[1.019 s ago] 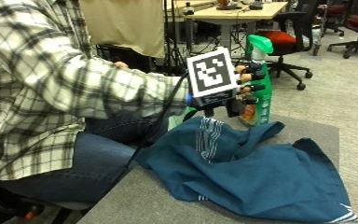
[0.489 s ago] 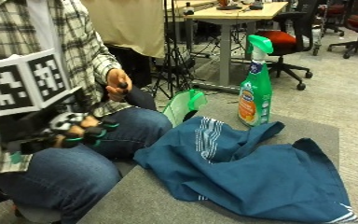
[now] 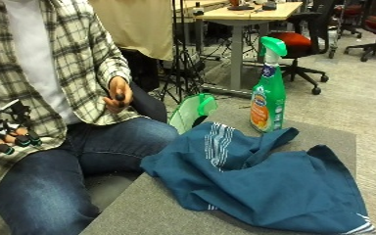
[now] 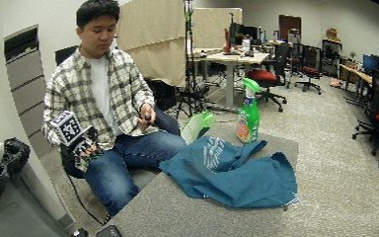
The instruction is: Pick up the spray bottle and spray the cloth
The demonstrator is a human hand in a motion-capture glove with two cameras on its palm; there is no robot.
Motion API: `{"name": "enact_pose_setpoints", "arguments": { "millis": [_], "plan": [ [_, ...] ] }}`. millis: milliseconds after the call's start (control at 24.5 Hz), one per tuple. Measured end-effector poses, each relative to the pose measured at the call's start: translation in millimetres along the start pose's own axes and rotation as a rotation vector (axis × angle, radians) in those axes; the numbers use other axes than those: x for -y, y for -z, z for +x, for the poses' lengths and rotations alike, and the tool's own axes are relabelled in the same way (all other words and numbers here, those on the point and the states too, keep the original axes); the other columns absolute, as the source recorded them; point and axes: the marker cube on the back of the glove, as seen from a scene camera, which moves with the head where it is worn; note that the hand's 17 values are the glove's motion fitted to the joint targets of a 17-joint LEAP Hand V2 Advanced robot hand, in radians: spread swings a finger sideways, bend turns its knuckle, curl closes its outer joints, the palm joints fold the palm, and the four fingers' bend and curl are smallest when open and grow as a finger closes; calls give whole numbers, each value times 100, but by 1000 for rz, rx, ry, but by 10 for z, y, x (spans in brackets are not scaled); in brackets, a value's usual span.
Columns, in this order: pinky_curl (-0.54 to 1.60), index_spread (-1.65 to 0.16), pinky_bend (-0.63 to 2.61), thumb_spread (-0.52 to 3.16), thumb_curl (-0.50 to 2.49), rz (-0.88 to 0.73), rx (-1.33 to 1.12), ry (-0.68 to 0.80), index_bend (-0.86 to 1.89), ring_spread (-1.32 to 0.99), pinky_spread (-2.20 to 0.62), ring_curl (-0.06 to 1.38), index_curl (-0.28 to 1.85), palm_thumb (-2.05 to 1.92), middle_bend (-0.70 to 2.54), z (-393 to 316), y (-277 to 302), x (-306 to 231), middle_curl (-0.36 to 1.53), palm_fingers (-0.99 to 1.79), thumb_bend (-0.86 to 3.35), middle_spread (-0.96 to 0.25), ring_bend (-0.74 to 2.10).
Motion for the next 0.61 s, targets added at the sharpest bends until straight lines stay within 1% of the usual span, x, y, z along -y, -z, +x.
{"name": "enact_pose_setpoints", "arguments": {
  "millis": [122, 204, 326, 489, 612],
  "plan": [
    [33, -35, 21, 110, 62, 48, 26, -9, 21, 3, 19, 32, 41, 80, 15, -226, -125, -493, 31, 24, -1, -10, 19],
    [32, -35, 20, 111, 62, 79, 33, 6, 22, 3, 19, 32, 41, 80, 16, -299, -139, -642, 31, 26, -1, -10, 20],
    [32, -35, 20, 113, 63, 101, 59, 18, 21, 4, 19, 32, 41, 82, 16, -285, -113, -605, 30, 27, 0, -10, 20],
    [32, -35, 20, 114, 63, 112, 122, -38, 21, 4, 19, 32, 40, 82, 16, -330, -183, -584, 30, 27, -1, -9, 20],
    [31, -35, 20, 115, 63, 105, 130, -16, 21, 4, 19, 32, 40, 82, 15, -335, -203, -547, 29, 27, -1, -9, 20]
  ]
}}
